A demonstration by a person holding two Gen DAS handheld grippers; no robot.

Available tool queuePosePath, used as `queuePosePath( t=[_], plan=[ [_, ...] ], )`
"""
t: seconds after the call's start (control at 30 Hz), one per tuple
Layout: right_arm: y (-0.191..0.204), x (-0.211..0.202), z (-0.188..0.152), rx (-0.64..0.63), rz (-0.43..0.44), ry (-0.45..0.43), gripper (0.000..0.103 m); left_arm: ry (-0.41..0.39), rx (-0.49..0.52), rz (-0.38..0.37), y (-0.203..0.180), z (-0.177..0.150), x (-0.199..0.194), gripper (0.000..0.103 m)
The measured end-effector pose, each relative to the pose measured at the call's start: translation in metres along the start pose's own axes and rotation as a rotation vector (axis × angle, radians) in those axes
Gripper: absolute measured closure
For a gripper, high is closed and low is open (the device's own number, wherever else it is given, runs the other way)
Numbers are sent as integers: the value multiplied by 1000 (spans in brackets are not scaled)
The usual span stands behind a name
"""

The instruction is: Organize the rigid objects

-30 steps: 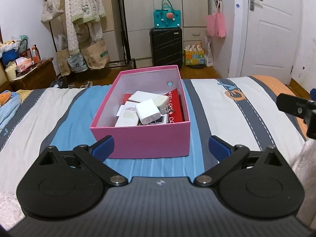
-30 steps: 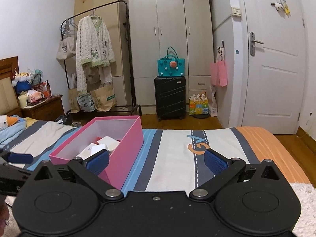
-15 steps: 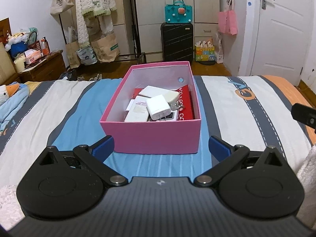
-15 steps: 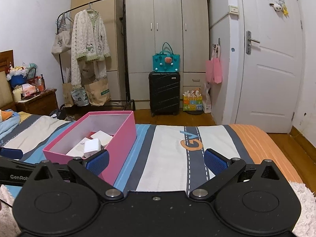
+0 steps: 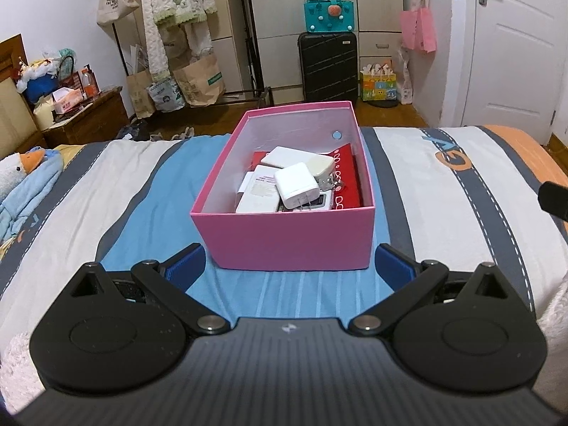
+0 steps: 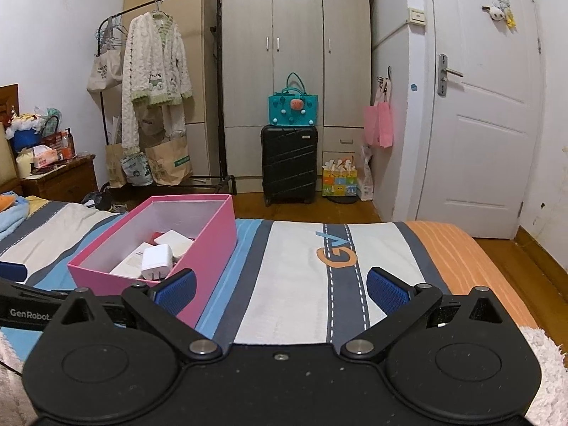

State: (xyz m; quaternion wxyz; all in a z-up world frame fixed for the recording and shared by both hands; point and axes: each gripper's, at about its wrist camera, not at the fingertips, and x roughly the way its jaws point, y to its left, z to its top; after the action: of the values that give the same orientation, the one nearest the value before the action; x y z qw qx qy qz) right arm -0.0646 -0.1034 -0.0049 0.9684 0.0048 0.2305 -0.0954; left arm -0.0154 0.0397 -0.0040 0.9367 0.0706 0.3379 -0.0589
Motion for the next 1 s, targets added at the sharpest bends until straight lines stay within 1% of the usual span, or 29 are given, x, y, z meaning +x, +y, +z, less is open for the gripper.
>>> queuePosePath(
  t=[0.27,0.47,0.7,0.8,0.9,1.0],
  plan=[
    [-1,1,-1,9,-13,5,0,13,18,22,-1,-2,5,0],
    [3,0,-4,-2,-11,10,0,19,8,47,0,-2,6,0],
    [4,0,-4,-13,-8,17,0,24,3,44,2,-2,5,0],
    [4,1,-3,-17,-9,17,0,44,-9,22,2,-1,7,0],
    [5,1,-3,-23,-19,17,0,33,16,56,-2,-2,7,0],
    [7,2,-4,-27,-29,22,0,31,31,55,-4,-3,6,0]
  ],
)
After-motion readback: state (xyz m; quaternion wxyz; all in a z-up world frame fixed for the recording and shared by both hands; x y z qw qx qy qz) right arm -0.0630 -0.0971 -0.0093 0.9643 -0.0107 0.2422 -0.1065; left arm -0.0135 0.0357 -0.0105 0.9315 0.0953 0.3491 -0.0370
